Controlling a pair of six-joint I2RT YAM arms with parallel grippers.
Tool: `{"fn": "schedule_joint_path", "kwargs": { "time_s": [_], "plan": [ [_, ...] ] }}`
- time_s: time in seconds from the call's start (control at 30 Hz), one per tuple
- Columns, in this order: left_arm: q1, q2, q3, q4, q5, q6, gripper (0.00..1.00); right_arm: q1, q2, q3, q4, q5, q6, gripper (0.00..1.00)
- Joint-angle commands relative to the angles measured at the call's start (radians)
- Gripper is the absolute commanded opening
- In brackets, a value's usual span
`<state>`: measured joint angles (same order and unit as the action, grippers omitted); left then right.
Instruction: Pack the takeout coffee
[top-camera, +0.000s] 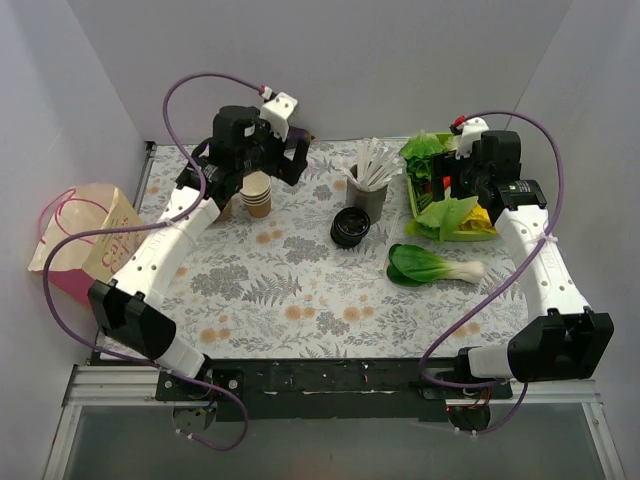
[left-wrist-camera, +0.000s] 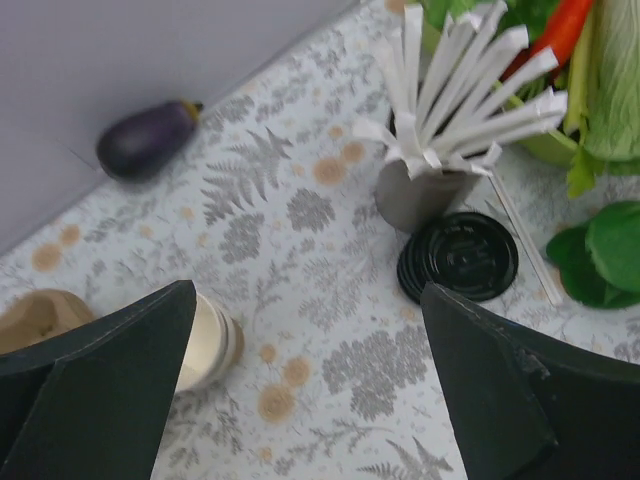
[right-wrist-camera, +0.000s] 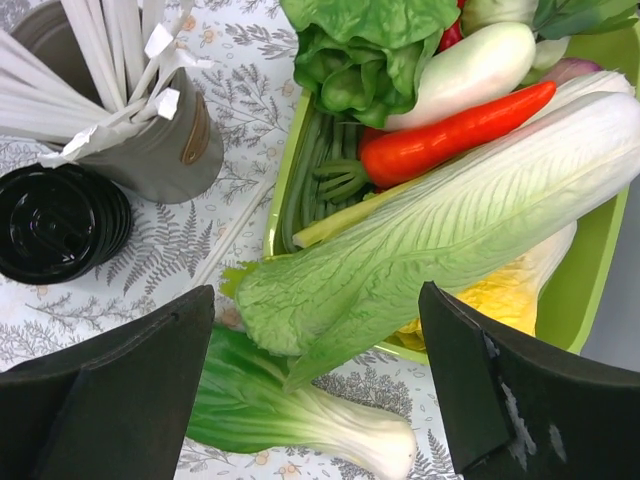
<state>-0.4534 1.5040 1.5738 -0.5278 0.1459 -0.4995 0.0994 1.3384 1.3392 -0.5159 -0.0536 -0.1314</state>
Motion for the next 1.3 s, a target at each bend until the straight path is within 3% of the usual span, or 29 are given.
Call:
{"fn": "schedule_joint_path", "kwargs": {
  "time_s": [0.0, 0.1, 0.23, 0.33, 0.57, 0.67, 1.27],
  "plan": [
    [0.064, 0.106, 0.257, -0.142, 0.033, 0.082, 0.95, -0.001, -0.007, 0.052, -0.024, -0.098, -0.077, 0.91],
    [0.125, 0.24, 0.441, -0.256, 0.037, 0.172, 0.85, -0.001, -0.01, 0.063, -0.05, -0.152, -0.169, 0.9],
    [0.206, 0.383, 0.696, -0.386, 0.078, 0.257, 0.85, -0.001, -0.01, 0.057, -0.071, -0.176, -0.174, 0.89],
    [0.211, 0.456, 0.778, -0.485, 0.099, 0.265, 0.81, -0.001, -0.004, 0.054, -0.081, -0.213, -0.169, 0.88],
    [0.213, 0.487, 0.669, -0.54, 0.078, 0.125, 0.68, -0.001, -0.015, -0.005, -0.064, -0.249, -0.139, 0.85],
    [0.214, 0.476, 0.619, -0.543, 0.09, 0.081, 0.67, -0.001, -0.016, -0.026, -0.062, -0.259, -0.136, 0.84],
    [0.203, 0.552, 0.542, -0.515, 0.023, 0.119, 0.57, -0.001, -0.018, -0.075, -0.046, -0.284, -0.122, 0.83]
  ]
}}
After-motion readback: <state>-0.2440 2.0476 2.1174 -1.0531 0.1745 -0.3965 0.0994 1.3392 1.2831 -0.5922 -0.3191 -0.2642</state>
